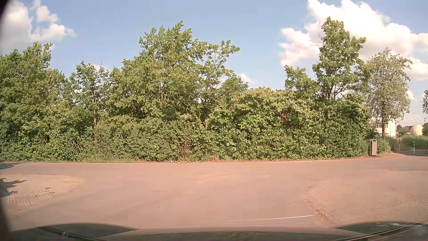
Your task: Follow the waypoints while adhering to traffic rules and regulations
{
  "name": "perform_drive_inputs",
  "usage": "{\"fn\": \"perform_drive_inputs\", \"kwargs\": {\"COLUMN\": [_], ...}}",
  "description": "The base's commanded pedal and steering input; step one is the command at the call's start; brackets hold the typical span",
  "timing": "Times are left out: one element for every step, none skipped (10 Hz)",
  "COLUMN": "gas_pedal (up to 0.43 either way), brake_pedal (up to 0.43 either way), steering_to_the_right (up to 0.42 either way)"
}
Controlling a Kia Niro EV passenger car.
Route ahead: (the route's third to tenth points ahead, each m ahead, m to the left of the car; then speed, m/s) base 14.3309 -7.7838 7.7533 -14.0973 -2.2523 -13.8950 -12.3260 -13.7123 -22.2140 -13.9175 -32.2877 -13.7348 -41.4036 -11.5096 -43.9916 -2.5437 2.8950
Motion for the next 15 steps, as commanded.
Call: {"fn": "perform_drive_inputs", "kwargs": {"gas_pedal": [0.0, 0.0, 0.0, 0.0, 0.0, 0.0, 0.0, 0.0, 0.0, 0.0, 0.0, 0.0, 0.0, 0.0, 0.0], "brake_pedal": [0.012, 0.012, 0.012, 0.012, 0.012, 0.012, 0.012, 0.012, 0.012, 0.012, 0.012, 0.012, 0.012, 0.012, 0.012], "steering_to_the_right": [-0.001, 0.001, 0.012, 0.017, 0.017, 0.017, 0.017, 0.02, 0.031, 0.046, 0.06, 0.066, 0.078, 0.095, 0.119]}}
